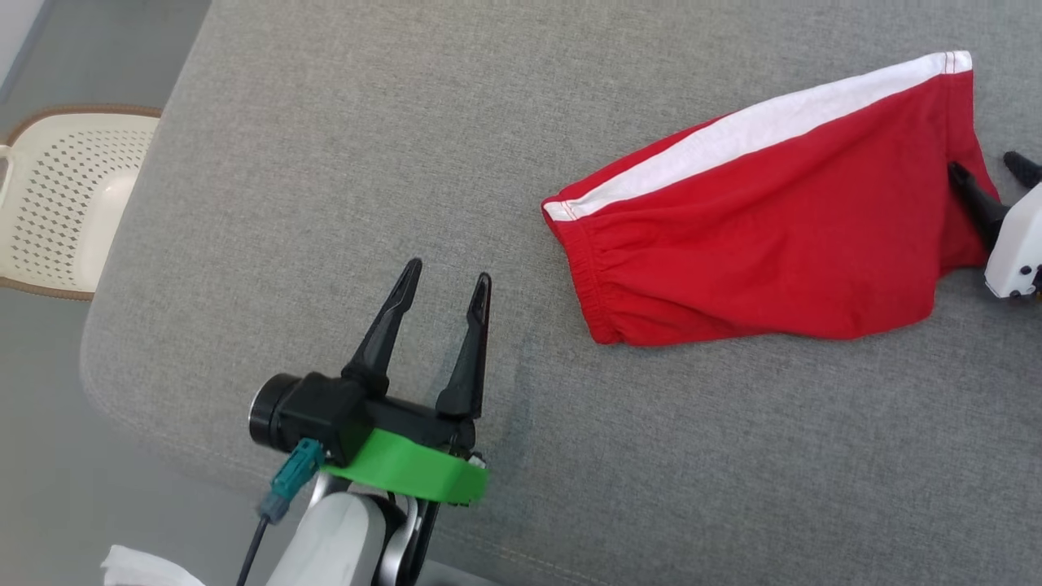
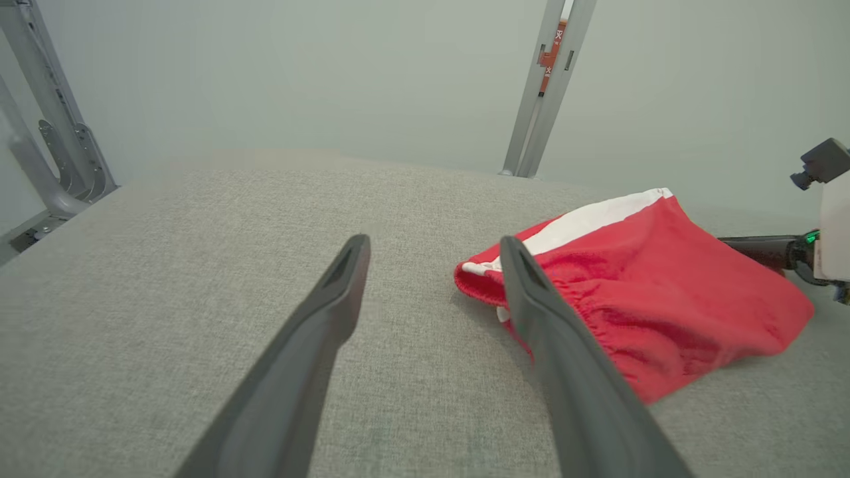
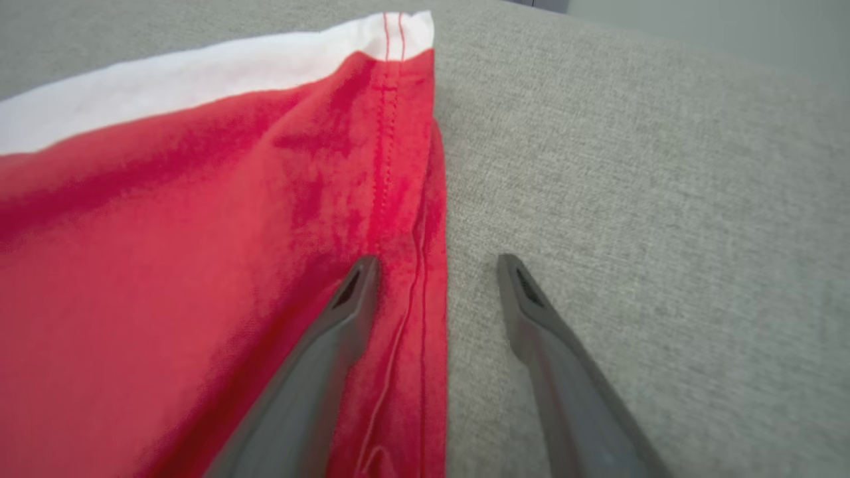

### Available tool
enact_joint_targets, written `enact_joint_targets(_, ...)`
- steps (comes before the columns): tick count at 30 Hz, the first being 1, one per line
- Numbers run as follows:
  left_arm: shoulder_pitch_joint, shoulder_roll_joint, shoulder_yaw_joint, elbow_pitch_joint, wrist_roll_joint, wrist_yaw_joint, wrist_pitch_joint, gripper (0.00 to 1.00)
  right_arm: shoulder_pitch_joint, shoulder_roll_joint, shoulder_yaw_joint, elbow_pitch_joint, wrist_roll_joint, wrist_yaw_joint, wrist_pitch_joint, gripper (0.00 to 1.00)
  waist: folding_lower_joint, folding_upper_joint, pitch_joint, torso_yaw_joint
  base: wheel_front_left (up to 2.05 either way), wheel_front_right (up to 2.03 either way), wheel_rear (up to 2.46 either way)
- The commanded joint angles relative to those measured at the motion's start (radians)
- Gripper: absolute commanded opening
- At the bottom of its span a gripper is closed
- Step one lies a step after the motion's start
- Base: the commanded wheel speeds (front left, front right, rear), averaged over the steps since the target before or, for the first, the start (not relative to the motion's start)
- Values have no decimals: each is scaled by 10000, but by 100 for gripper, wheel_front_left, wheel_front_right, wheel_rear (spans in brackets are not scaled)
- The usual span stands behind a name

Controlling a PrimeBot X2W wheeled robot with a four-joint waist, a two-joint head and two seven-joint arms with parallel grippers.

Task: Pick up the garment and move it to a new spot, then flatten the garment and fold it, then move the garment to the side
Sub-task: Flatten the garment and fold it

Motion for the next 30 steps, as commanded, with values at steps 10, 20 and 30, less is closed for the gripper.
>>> enact_joint_targets(10, 1174, -47, 663, 22, 987, 317, -27, 100, 1161, 170, -64, 598, 654, -8, -598, 0, 0, 0, -951, -459, 0, 0, 0)
enact_joint_targets(20, 1524, -50, 939, 82, 1316, -5, -27, 100, 1831, -752, -314, 992, 540, -5, -1470, 0, 0, 0, -1457, -1606, 0, 0, 0)
enact_joint_targets(30, 1682, -45, 941, 394, 1510, -154, -28, 100, 1197, -194, -86, 125, -448, -3, -1872, 0, 0, 0, -1993, -2135, 0, 0, 0)
